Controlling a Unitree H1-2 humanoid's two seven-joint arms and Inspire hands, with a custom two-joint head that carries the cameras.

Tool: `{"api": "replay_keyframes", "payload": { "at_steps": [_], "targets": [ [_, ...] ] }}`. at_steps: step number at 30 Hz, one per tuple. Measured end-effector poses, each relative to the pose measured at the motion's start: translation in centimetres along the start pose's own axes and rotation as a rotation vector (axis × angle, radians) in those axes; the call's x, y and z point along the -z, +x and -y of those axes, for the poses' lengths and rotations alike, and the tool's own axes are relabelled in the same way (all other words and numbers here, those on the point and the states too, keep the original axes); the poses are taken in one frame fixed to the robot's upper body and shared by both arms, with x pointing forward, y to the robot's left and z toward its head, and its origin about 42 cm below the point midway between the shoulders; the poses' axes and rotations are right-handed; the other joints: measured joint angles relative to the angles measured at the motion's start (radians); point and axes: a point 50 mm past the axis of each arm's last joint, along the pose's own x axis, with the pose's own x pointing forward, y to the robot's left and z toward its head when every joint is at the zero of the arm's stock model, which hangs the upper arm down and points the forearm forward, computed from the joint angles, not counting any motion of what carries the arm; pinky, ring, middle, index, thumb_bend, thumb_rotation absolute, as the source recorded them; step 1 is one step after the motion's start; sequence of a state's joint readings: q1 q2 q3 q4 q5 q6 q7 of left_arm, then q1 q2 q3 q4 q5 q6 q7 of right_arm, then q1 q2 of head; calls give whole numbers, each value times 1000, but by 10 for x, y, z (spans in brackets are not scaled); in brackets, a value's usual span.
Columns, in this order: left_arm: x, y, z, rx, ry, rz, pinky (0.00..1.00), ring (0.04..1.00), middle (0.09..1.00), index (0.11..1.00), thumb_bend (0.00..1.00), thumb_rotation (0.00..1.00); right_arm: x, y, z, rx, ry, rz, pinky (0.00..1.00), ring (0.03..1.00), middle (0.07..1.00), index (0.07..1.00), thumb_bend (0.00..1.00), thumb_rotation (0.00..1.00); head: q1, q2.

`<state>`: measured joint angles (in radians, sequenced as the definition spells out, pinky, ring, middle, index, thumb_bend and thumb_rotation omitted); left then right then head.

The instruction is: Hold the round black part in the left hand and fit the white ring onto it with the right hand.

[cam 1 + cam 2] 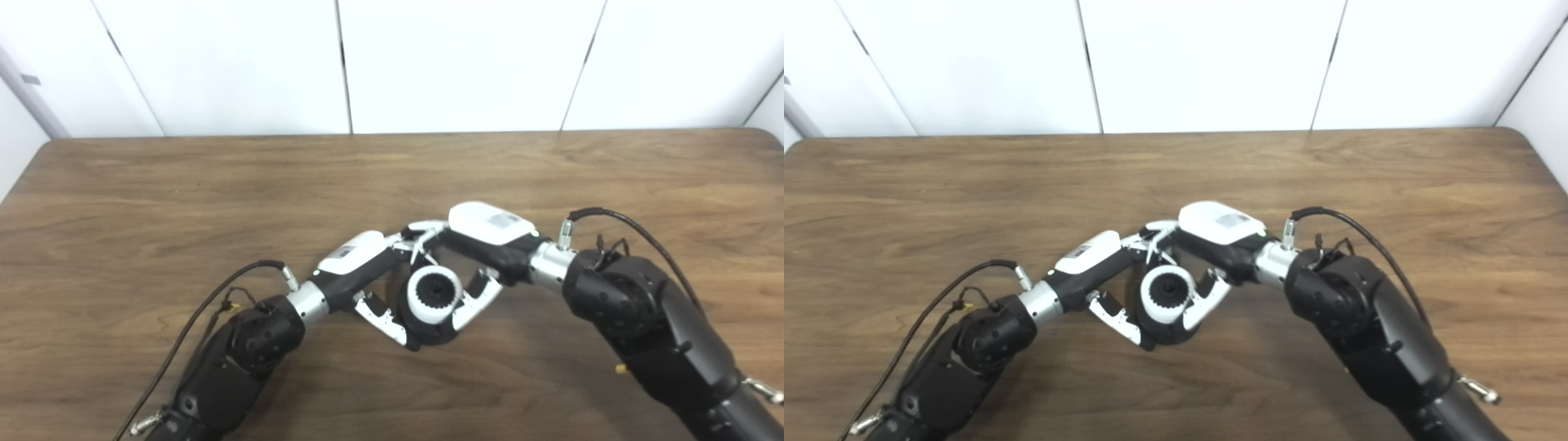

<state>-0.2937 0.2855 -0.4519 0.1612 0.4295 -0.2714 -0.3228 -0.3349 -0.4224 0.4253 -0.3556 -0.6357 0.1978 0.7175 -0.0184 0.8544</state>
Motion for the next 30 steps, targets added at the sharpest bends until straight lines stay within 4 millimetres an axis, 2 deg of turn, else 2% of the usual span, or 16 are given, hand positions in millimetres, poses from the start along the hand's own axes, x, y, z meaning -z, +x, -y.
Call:
{"api": "replay_keyframes", "payload": {
  "at_steps": [9,11,15,20,24,30],
  "targets": [
    [0,0,0,4,0,-2,890,1000,1000,485,522,73,23,-24,6,-15,18,-63,797,906,959,969,955,297,-8,2],
    [-1,1,-3,0,3,0,919,1000,1000,485,522,72,36,-33,9,-12,18,-124,796,908,964,969,948,288,-9,3],
    [1,-2,-4,6,9,-5,915,1000,1000,485,523,72,55,-51,15,-21,-1,-206,798,906,966,965,939,250,-14,6],
    [1,-1,-4,8,10,-4,908,1000,1000,485,523,72,61,-59,18,-17,20,-235,780,894,958,951,913,177,-15,6],
    [0,-1,-4,9,11,-3,903,1000,1000,485,522,72,66,-64,22,13,41,-252,746,874,945,940,894,159,-21,5],
    [1,-2,-4,12,14,-4,898,1000,1000,485,522,73,71,-70,23,138,85,-329,695,837,913,906,843,104,-21,5]
  ]
}}
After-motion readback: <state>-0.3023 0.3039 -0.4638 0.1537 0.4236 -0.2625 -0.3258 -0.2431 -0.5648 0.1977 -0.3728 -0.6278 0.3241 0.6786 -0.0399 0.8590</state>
